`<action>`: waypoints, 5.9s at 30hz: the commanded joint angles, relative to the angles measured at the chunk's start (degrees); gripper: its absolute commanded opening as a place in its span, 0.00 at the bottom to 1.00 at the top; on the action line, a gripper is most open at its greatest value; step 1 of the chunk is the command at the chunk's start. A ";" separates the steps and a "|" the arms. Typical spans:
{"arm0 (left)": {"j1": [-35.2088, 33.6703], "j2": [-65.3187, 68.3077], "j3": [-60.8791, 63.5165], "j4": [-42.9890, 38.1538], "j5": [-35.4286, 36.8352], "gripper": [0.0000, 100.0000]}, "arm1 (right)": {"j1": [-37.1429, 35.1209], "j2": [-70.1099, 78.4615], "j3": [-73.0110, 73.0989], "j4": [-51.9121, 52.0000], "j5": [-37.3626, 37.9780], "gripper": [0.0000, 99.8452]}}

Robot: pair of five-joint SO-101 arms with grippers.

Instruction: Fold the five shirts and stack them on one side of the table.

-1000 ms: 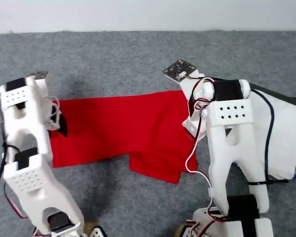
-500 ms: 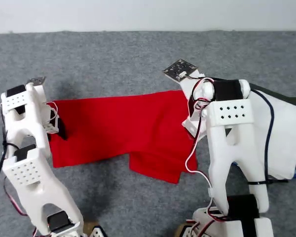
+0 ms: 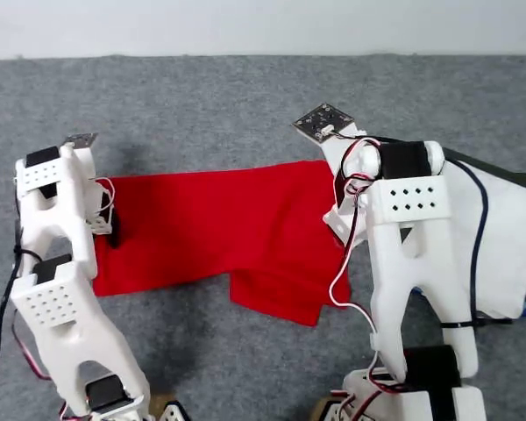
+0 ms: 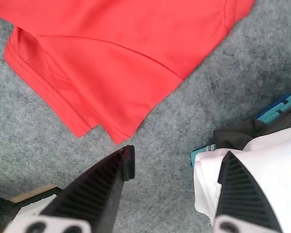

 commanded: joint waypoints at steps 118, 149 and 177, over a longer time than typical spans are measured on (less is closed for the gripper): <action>43.16 -16.35 -4.97 13.36 -3.52 0.02 | 28.44 -28.44 15.21 3.12 -0.18 0.18; 55.03 -19.16 7.60 13.27 -7.74 0.11 | 40.75 -45.49 29.27 2.86 -0.09 0.18; 63.56 -2.29 7.25 2.37 -8.97 0.16 | 40.75 -45.49 29.27 2.77 -0.18 0.18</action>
